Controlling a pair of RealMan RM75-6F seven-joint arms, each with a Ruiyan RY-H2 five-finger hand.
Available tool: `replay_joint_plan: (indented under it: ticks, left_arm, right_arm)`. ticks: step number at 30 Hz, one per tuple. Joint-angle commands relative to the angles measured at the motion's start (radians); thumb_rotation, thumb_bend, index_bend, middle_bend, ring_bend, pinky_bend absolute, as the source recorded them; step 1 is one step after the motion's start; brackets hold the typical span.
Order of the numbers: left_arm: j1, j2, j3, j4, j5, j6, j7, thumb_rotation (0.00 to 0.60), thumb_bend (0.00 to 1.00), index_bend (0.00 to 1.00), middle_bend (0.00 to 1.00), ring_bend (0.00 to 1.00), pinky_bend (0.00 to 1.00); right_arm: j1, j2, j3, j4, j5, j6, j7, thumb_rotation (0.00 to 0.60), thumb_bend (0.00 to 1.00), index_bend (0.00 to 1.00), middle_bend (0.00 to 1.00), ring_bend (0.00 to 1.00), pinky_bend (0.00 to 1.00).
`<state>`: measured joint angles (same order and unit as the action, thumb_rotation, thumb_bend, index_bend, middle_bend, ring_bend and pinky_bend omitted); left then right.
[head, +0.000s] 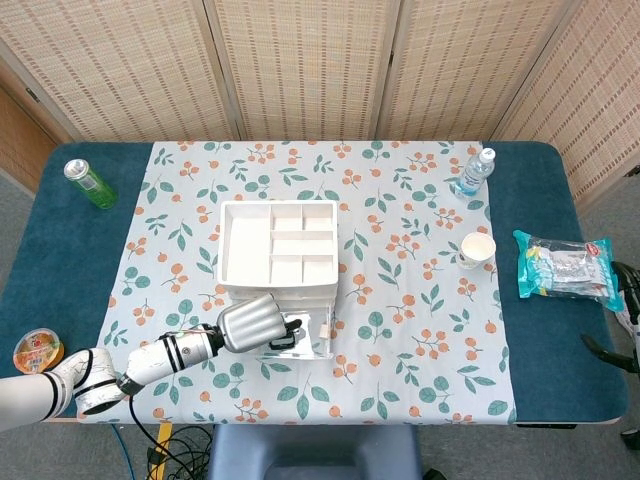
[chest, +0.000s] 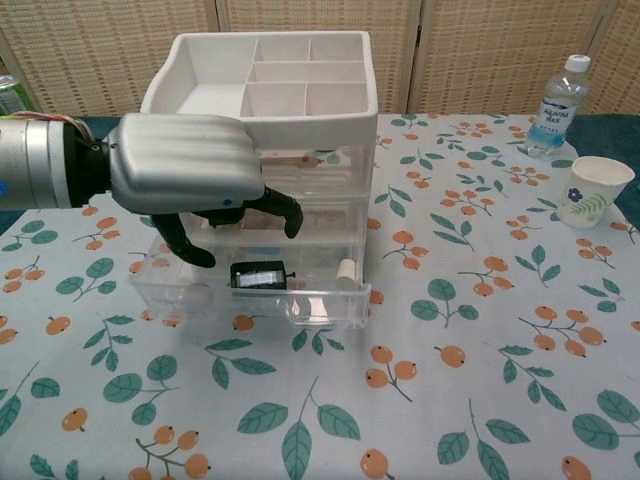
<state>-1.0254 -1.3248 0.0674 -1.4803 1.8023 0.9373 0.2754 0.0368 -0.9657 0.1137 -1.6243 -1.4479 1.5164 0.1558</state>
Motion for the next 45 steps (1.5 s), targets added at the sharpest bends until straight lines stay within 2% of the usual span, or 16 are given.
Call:
replay_joint_plan:
  ticks: [1,23,45]
  left_arm:
    - [-0.003,0.001,0.005,0.006,0.013,-0.011,0.014,0.6,0.15,0.31,0.97,1.0,1.0]
    - [-0.02,-0.015,0.007,0.003,0.047,-0.061,0.034,0.6,0.15,0.29,0.97,1.0,1.0]
    - [-0.042,-0.034,0.007,0.032,0.06,-0.084,0.012,0.6,0.15,0.37,0.97,1.0,1.0]
  right_arm:
    - [0.0,0.0,0.0,0.001,0.0,0.0,0.0,0.6,0.19,0.0,0.09,0.23,0.24]
    - [-0.001,-0.002,0.001,0.006,0.01,-0.007,0.003,0.6,0.19,0.0,0.09,0.24,0.24]
    - [-0.003,0.0,0.005,0.006,0.016,-0.005,0.006,0.6,0.19,0.0,0.09,0.24,0.24]
